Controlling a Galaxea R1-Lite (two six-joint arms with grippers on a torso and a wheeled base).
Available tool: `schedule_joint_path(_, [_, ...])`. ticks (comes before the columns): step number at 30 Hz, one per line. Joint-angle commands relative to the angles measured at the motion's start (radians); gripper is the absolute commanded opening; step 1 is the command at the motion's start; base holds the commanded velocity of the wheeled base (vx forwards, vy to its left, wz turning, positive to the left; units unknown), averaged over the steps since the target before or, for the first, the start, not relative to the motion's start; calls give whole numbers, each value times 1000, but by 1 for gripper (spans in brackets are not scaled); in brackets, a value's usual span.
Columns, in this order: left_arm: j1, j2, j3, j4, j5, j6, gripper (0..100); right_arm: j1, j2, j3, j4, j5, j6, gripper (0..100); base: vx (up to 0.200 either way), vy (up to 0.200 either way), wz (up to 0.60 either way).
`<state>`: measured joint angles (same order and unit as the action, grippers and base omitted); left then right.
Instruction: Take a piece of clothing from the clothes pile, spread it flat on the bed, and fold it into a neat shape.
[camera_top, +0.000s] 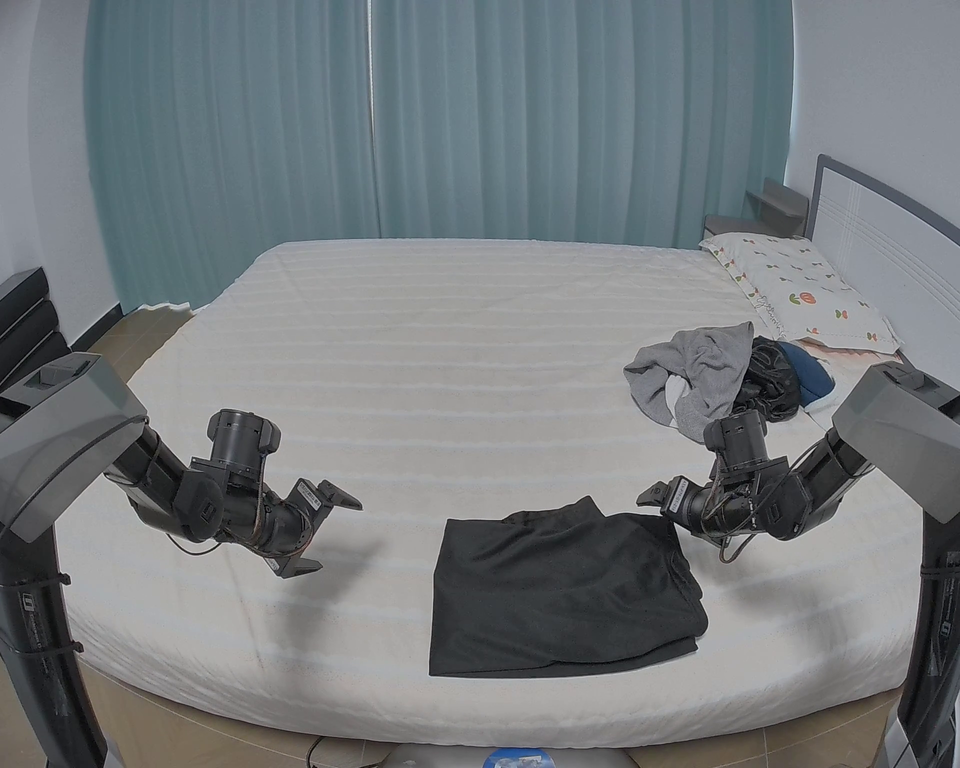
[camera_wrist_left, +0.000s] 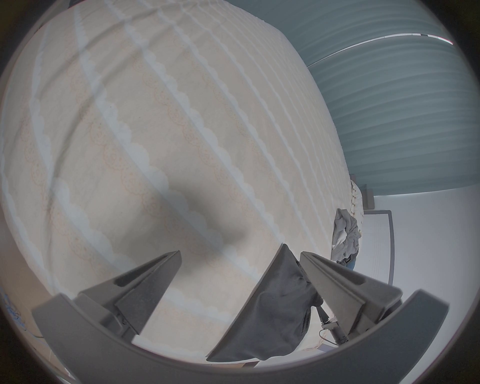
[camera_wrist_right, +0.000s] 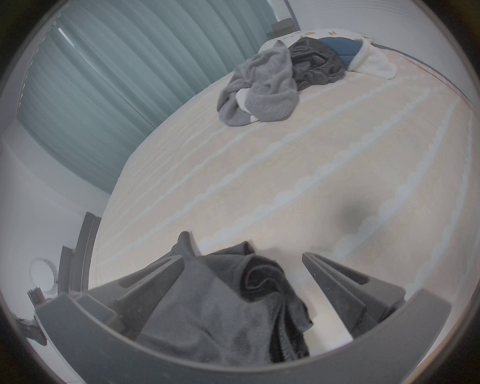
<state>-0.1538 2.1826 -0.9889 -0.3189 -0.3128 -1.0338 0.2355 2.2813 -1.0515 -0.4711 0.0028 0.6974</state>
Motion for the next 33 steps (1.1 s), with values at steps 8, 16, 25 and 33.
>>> schedule_joint_path(8, [-6,6,0,3,3,0,100,-2,-6,128,-215,57,-3,100,0,0,0])
schedule_joint_path(16, [-15,3,7,1,3,1,100,4,-8,142,-245,57,5,100,0,0,0])
schedule_joint_path(25, [-15,2,1,6,3,-5,100,5,-11,140,-247,57,7,100,0,0,0])
schedule_joint_path(33, [-30,5,4,6,4,0,100,13,-25,140,-245,57,7,100,-75,0,0])
